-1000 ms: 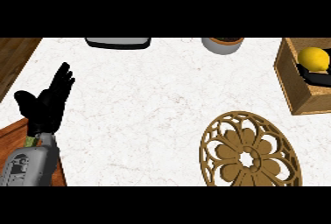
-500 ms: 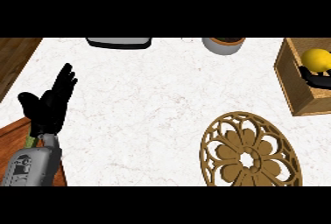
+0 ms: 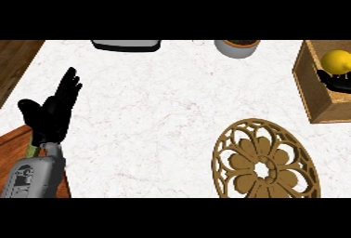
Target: Pick the lemon from the placemat and place it in the basket
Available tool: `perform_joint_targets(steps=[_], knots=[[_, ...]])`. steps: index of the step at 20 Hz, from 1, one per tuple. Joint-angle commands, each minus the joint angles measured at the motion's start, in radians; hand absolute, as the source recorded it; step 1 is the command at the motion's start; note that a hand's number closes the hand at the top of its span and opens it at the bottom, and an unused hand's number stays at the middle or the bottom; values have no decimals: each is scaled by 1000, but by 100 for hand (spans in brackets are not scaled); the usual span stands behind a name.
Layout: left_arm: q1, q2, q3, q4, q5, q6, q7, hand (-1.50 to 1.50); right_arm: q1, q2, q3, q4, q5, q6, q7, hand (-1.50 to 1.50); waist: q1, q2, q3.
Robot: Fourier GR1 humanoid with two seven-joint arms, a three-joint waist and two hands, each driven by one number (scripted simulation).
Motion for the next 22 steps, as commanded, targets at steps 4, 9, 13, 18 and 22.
perform_joint_targets(steps=[4, 9, 13, 18, 22], knots=[[28, -4, -7, -17, -21, 16, -14, 0, -1, 18, -146, -10, -150, 71, -67, -150, -15, 2, 14], [12, 26, 19, -12, 19, -25, 11, 0, 19, -39, -267, 4, -274, 174, -142, -150, -10, 6, 16], [-20, 36, 39, 19, 17, -13, 6, 0, -44, -117, -333, 23, -344, 340, -51, -150, -20, 4, 14], [-23, 6, 11, 31, -8, 9, -9, 0, 11, -177, -420, 45, -436, 426, -25, -150, -17, 12, 16], [4, 10, 11, -21, 13, -8, 33, 0, 71, -292, -463, 46, -483, 569, -28, -150, -11, 12, 19]])
